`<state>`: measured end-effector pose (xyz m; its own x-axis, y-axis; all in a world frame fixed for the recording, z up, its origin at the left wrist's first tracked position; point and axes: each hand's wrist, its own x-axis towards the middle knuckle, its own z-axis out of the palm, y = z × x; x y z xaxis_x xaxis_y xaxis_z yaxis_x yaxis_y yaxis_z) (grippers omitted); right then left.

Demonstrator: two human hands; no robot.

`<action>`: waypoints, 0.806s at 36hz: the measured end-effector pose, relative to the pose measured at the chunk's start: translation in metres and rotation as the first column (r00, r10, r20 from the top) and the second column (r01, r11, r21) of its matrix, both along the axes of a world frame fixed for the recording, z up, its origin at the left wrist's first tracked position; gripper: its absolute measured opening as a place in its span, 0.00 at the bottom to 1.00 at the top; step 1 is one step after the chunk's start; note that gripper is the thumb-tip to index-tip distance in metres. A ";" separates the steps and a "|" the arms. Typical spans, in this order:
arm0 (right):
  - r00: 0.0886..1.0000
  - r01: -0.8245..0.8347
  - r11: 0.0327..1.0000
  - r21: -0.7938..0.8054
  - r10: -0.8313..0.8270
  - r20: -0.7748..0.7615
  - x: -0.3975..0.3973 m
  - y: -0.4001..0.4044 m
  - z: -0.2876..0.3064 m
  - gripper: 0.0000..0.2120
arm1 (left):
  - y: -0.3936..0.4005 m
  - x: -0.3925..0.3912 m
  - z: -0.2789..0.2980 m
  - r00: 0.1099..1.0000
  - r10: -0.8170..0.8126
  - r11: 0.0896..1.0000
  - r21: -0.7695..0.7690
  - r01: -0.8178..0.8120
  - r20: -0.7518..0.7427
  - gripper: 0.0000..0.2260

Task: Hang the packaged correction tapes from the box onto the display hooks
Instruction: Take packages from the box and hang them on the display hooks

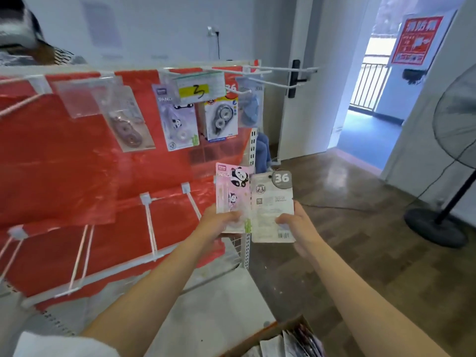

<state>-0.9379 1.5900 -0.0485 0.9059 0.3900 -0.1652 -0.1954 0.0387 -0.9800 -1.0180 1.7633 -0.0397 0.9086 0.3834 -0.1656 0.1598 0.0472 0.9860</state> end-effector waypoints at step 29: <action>0.847 -0.144 0.914 -0.380 0.313 0.431 -0.123 0.169 0.044 0.20 | 0.134 -0.117 0.026 0.985 0.006 1.000 0.020 -0.009 0.172 0.13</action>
<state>-1.0612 1.7592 -0.0045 0.7955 0.5965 0.1068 0.3313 -0.2805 -0.9009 -1.1352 1.8971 -0.0135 0.9200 0.3918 0.0011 -0.0128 0.0273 0.9995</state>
